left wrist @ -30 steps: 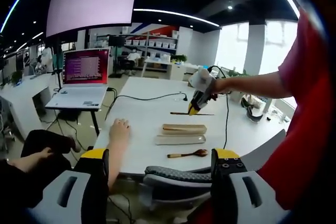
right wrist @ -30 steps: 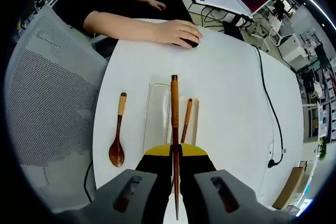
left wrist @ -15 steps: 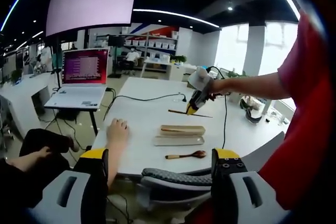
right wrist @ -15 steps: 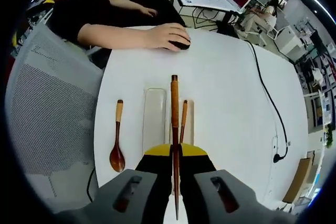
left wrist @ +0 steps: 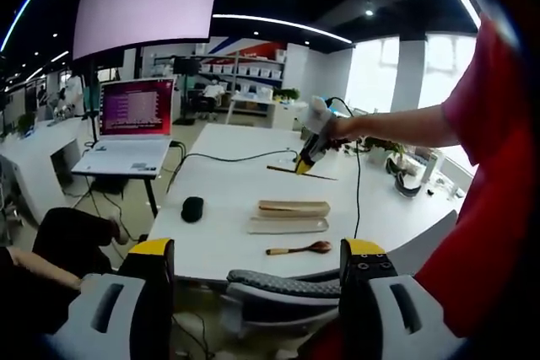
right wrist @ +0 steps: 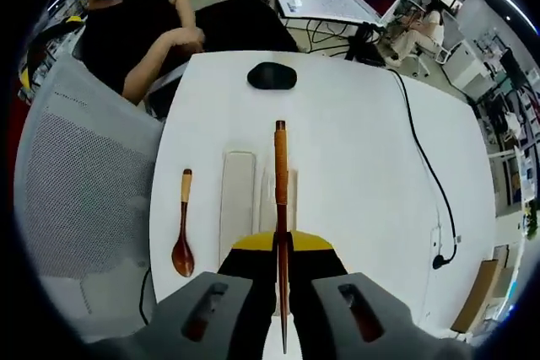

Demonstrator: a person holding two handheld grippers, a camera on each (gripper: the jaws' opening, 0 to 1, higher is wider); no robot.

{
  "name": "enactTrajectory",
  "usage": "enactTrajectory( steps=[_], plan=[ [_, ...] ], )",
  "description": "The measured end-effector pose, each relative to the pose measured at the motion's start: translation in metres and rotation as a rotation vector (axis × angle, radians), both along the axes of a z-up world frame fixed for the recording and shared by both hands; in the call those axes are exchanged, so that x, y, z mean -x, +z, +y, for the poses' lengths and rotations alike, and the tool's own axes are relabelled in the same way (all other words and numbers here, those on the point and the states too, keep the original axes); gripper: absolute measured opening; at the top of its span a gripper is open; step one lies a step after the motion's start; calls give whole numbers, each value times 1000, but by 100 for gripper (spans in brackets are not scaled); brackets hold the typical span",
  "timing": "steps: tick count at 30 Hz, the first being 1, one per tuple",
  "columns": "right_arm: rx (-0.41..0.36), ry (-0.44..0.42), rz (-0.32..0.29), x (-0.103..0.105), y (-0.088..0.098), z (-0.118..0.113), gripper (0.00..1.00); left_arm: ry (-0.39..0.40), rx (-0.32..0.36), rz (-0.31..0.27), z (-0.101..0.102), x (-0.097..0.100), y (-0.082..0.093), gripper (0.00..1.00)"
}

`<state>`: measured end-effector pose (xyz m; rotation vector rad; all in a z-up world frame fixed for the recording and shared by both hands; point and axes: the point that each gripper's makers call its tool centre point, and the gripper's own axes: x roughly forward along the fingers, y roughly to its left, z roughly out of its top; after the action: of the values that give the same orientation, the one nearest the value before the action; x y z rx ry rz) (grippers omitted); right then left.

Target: Arrange the utensils inside the cutlery case until each visible utensil rests in its matching compartment.

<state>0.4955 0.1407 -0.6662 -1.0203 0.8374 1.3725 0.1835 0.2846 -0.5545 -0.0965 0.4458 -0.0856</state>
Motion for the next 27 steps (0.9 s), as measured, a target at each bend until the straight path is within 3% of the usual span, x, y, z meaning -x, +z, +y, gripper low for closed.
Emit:
enactTrajectory(
  steps=[9, 15, 27],
  plan=[
    [18, 10, -10, -15, 5, 0, 1, -12, -4, 6, -3, -1, -2, 82],
    [-6, -20, 30, -15, -1, 5, 1, -28, -13, 9, -7, -4, 0, 82],
    [-18, -46, 33, -22, -16, 7, 1, -31, -20, 17, -5, -6, 0, 82]
  ],
)
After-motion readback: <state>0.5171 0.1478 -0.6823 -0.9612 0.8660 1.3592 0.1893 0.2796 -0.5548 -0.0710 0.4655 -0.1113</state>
